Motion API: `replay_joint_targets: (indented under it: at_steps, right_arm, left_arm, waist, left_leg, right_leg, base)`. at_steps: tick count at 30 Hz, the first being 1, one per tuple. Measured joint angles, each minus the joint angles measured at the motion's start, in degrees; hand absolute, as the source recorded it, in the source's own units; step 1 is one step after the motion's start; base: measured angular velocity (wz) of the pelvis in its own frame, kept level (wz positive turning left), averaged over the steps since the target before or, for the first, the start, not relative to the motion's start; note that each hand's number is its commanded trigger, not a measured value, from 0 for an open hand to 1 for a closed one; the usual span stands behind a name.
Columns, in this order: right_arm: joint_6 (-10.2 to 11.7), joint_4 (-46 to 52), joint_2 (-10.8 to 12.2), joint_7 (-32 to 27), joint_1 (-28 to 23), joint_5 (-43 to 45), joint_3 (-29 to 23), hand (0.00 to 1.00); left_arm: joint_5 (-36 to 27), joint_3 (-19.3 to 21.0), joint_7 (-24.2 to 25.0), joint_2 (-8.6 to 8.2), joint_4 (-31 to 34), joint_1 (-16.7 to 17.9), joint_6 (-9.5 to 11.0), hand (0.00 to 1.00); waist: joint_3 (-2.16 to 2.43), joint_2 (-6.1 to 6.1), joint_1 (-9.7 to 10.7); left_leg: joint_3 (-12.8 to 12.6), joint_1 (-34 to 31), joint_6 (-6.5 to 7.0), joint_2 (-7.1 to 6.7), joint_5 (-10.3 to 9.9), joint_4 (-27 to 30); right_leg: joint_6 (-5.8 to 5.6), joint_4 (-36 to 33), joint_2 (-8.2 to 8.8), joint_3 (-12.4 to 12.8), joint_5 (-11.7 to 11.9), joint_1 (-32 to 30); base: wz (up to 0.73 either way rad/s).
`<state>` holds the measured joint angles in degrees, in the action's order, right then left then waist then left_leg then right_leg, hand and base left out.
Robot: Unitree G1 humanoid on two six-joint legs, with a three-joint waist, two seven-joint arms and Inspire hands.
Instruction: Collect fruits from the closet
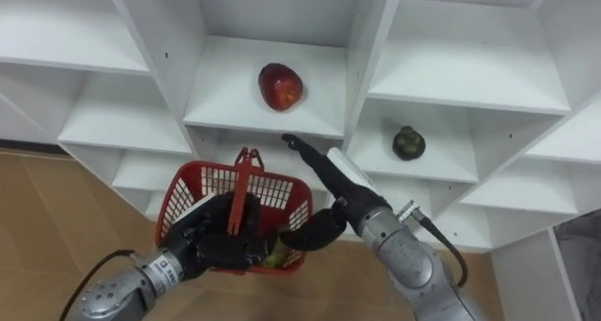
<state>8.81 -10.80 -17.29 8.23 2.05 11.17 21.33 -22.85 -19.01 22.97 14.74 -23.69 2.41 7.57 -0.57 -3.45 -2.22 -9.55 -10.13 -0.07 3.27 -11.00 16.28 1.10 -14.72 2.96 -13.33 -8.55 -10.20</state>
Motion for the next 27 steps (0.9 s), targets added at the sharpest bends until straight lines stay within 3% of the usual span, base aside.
replay_joint_targets:
  at_steps: [4, 6, 10, 18, 27]
  right_arm:
    - [0.0, 1.1, 0.1, -0.6, 0.0, 0.0, 0.0, 0.0]
    - [0.0, 1.8, 0.0, -1.1, 0.0, -0.2, 0.0, 0.0]
    - [0.0, 5.6, -0.4, -1.8, 0.1, -0.3, -0.1, 0.0]
    - [0.0, 9.4, -0.3, -5.8, 0.3, -1.6, -0.1, 0.0]
    - [0.0, 9.4, -0.7, -11.0, 0.3, -1.9, -0.1, 0.0]
  left_arm:
    - [0.0, 0.2, -0.3, 0.12, -2.0, 0.0, 0.0, 1.0]
    - [0.0, 0.7, -0.5, 0.27, -2.9, 0.1, 0.0, 1.0]
    - [1.2, 0.9, -2.2, 0.44, -5.1, 0.2, 0.0, 1.0]
    - [5.0, 0.9, -2.8, 0.31, -6.6, 0.3, 0.0, 1.0]
    - [5.0, 0.9, -3.7, 0.41, -6.6, 0.9, 0.0, 1.0]
  waist:
    - [-0.13, -0.28, -0.4]
    - [-0.53, -1.06, -0.9]
    - [-0.49, -1.95, -1.3]
    - [-0.46, -2.43, -1.8]
    - [-0.45, -3.22, -2.6]
  left_leg:
    - [0.2, 1.1, -0.03, -0.05, 0.0, -0.5]
    - [0.2, 1.6, -0.09, -0.03, 0.0, -0.6]
    - [0.4, 1.5, -0.11, -0.04, 0.1, -0.6]
    - [0.4, 1.4, -0.12, -0.03, 0.0, -0.6]
    - [0.3, 1.4, -0.12, -0.03, 0.0, -0.6]
  right_leg:
    - [-0.01, 0.1, 0.0, -0.1, 0.0, 0.9]
    - [0.02, 0.2, -0.02, -0.2, -0.1, 1.4]
    - [0.02, 0.6, -0.03, -1.0, -0.1, 1.8]
    - [-0.05, 1.1, -0.09, -1.8, -0.1, 2.5]
    - [-0.05, 1.1, -0.09, -1.5, -0.1, 2.6]
  base:
    - [0.01]
    - [0.0]
    - [0.07]
    - [0.07]
    - [0.0]
